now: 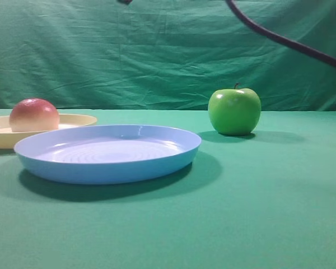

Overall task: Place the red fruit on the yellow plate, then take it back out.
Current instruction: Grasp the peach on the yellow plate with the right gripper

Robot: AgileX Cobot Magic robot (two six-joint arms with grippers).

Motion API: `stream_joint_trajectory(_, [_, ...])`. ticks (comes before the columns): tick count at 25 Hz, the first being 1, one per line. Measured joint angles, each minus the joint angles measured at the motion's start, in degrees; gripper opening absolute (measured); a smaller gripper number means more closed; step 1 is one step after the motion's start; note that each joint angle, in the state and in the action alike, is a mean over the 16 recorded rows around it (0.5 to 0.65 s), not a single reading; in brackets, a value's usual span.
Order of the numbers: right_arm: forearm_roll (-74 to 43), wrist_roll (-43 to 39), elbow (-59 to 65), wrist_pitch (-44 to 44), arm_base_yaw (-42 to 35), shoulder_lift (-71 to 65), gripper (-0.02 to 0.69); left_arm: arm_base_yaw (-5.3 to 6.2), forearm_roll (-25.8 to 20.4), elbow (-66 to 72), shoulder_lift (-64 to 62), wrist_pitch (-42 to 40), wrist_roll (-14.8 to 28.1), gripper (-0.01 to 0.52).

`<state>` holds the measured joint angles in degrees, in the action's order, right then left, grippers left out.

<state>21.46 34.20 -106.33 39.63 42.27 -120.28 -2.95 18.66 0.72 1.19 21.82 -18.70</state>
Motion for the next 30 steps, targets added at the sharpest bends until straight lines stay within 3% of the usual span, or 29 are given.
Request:
stream_joint_trajectory(9, [3.3,1.3,-4.5,-8.7,2.3,-9.3,0.557,0.0,0.0,0.0,0.0,0.0,0.0,0.0])
stream_joint_trajectory(14, [5.9,1.9,-4.7,-13.1,2.6,-12.7,0.656,0.0,0.0,0.0,0.0,0.0,0.0,0.0])
stream_joint_trajectory(19, [8.2,3.1,-5.1,-16.1,2.9,-15.8,0.67,0.0,0.0,0.0,0.0,0.0,0.0,0.0])
stream_joint_trajectory(23, [9.4,4.7,-5.4,-17.6,3.1,-17.8,0.639,0.0,0.0,0.0,0.0,0.0,0.0,0.0])
stream_joint_trajectory(30, [10.2,7.7,-6.0,-17.6,3.4,-19.8,0.475,0.0,0.0,0.0,0.0,0.0,0.0,0.0])
